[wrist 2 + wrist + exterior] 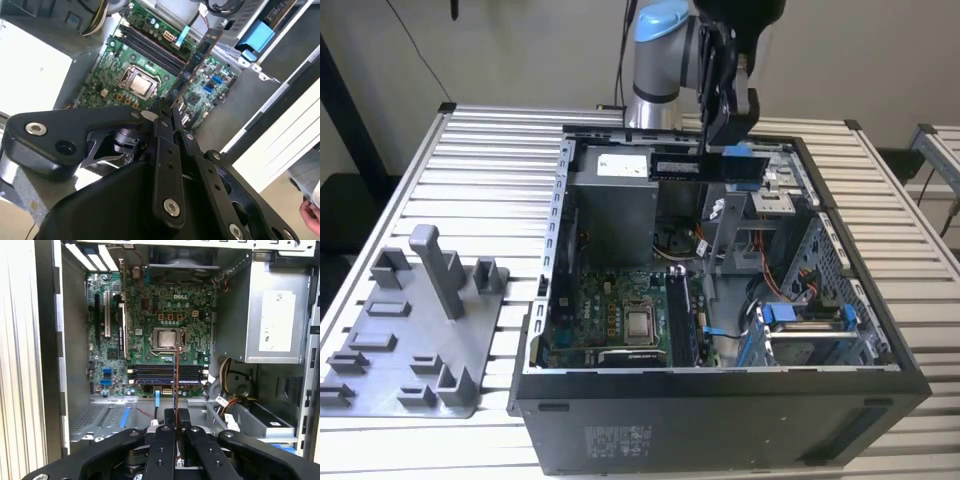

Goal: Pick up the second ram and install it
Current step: 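Pick up the second ram and move it above second insertion slot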

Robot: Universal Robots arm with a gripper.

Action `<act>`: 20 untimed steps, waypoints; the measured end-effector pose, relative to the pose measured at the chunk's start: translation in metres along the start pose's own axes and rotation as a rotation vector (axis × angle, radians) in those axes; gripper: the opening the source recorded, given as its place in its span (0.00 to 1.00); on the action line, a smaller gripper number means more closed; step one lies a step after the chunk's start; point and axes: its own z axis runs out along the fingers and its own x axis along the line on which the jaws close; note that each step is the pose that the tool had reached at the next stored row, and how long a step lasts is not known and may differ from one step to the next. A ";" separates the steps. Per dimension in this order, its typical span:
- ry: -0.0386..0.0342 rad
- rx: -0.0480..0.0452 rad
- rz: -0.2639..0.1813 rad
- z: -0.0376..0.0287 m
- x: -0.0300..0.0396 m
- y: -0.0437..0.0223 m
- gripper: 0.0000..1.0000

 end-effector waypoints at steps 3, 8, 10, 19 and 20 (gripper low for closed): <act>-0.0015 0.0000 0.000 0.0003 -0.0088 0.0001 0.14; -0.0067 -0.0001 0.000 0.0008 -0.0218 0.0002 0.14; -0.0091 -0.0001 0.000 0.0010 -0.0267 0.0003 0.14; -0.0205 -0.0002 0.001 0.0017 -0.0464 0.0004 0.14; -0.0208 -0.0002 0.001 0.0017 -0.0467 0.0004 0.14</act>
